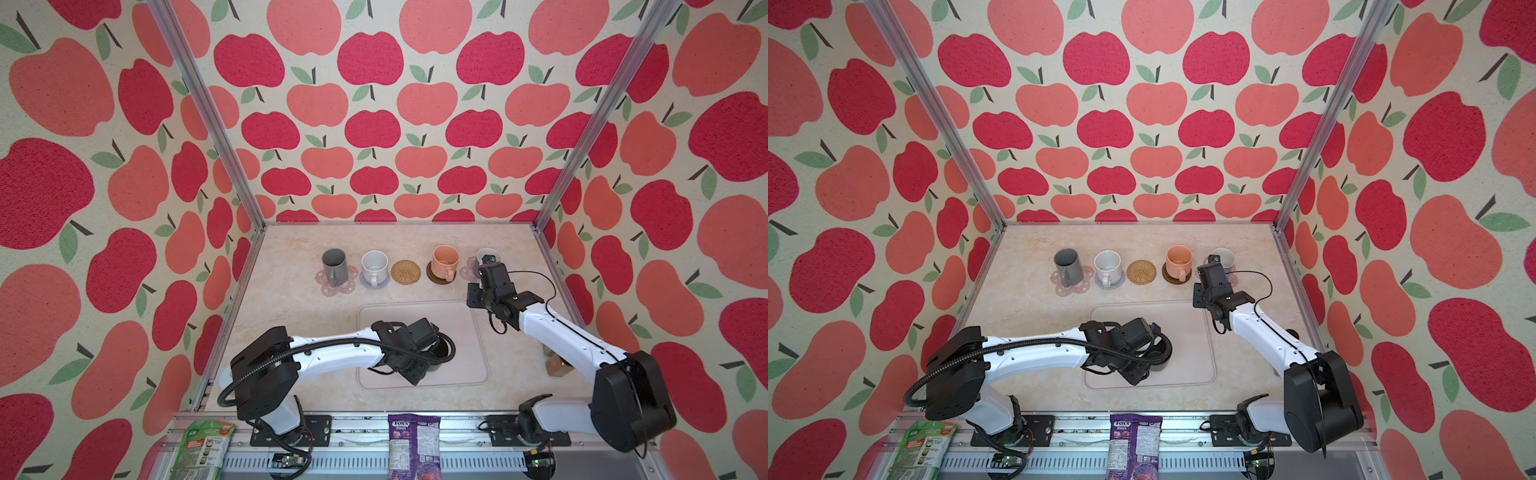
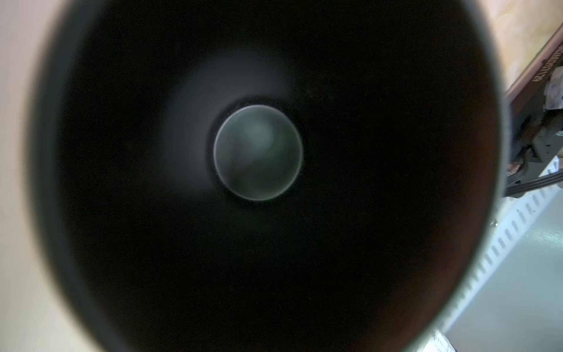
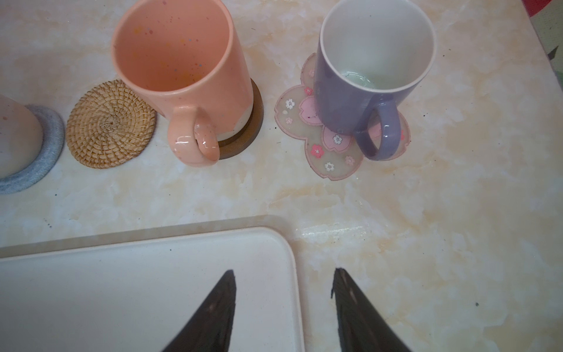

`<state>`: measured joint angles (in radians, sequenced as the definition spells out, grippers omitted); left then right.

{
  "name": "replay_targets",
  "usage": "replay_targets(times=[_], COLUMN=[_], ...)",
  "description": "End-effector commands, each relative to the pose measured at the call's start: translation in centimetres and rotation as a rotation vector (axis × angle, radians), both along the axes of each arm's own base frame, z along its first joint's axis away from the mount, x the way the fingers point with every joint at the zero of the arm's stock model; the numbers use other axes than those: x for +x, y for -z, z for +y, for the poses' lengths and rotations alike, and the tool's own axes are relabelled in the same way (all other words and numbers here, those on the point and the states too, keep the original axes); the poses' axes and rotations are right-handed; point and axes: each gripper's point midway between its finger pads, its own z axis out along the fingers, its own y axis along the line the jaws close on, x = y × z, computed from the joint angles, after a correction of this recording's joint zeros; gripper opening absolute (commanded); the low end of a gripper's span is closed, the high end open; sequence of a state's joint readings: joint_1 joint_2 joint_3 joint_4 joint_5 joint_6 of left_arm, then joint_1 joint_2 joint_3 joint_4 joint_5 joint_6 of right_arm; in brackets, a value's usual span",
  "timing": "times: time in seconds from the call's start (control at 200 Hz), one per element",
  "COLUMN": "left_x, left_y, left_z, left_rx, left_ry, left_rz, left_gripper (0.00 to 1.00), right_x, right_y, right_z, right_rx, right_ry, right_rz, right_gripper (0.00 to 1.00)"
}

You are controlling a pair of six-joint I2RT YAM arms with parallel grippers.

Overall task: Place cups on coasters
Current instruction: Pick up the cup from the tray.

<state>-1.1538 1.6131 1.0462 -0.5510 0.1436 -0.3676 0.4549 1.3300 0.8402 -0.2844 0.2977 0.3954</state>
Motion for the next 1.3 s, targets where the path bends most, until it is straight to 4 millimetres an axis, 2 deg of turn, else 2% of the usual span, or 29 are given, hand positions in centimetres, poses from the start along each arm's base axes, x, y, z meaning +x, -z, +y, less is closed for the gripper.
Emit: replay_targets(times=[0.0,0.255,0.63,0.85,1.296], left_x=[0.1,0.2,0.9,0.8,0.9], left_y=[0.1,0.8,0.7,0.8,1.1], left_z=[0.0,-0.5,-0.6,-0.5,-0.2], left_rx=[0.040,0.050,0.051,0.039,0.047], left_ry=[0.017,0.040,0.015,-0.002,-0.002], left_rz=[-0.010,-0.005,-0.029,-0.029,-0.016], left_gripper=[0.48,0.41,0.18,0.00,0.00], right_x=[0.1,-0.2,0.2,0.6,0.6], right_y=[-0.3,0.0,0.1,-0.1,0.1], right_z=[-0.2,-0.8,-0.5,-0.2,-0.3], right_rx=[0.028,0.011,0.021,0.027,0.025], right_ry=[0.032,0.048,0.047,0.046,0.059], right_rz=[-0.008,-0.003,0.008,0.010,0.013], right_gripper=[0.55,0.55,0.55,0.55,0.55])
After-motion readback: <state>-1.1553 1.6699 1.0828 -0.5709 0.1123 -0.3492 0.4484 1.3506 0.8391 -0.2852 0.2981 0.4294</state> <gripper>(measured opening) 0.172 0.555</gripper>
